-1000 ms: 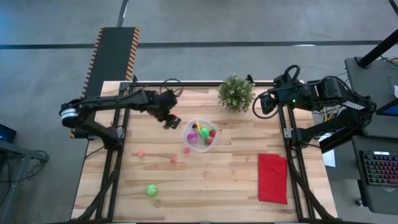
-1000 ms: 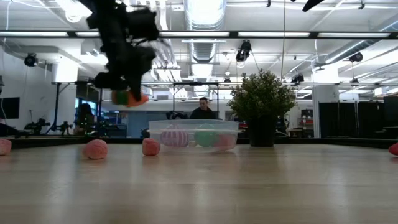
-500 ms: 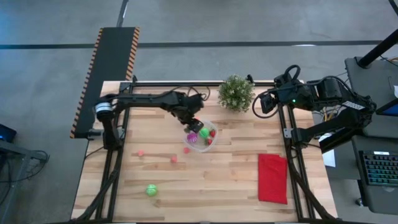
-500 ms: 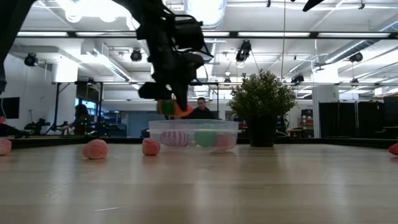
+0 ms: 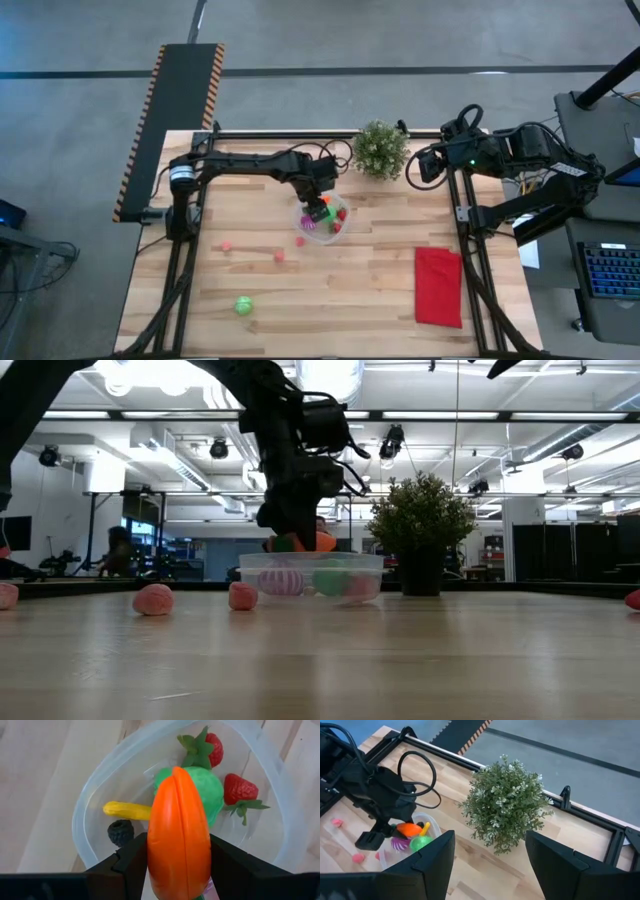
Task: Pick and placing Produce into tupperware
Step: Put the orange carrot into the transparent bin, then put the green cabbage into the transparent bin
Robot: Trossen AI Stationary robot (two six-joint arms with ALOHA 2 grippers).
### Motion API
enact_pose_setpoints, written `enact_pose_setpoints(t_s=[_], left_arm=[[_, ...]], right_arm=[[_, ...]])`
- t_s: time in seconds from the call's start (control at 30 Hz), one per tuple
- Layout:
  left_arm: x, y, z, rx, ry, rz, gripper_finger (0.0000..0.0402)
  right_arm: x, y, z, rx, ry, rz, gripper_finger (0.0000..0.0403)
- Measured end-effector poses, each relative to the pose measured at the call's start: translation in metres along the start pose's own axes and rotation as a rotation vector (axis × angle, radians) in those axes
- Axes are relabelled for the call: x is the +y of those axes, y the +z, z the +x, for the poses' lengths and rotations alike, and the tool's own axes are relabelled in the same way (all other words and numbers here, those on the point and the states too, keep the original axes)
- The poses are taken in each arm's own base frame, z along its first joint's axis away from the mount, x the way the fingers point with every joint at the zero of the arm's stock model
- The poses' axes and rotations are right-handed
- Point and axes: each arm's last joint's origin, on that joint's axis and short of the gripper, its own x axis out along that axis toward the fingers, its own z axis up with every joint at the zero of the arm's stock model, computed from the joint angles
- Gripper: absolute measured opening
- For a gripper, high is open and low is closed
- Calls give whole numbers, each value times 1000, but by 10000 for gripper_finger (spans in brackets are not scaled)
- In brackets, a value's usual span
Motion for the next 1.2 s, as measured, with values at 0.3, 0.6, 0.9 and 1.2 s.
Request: enact_pose_setpoints(t_s=[0.3,0.6,0.9,1.2], left_arm=[[-1,1,1,-16,46,33,169],[-4,3,-1,-39,46,46,187],[-6,5,-2,-58,43,73,276],[-20,-1,-57,-170,96,125,285]], right_arm=[[0,0,0,0,0,-4,235],[0,0,0,1,-1,-4,235],[0,0,0,1,-1,-4,235],[0,0,0,2,-3,-10,235]])
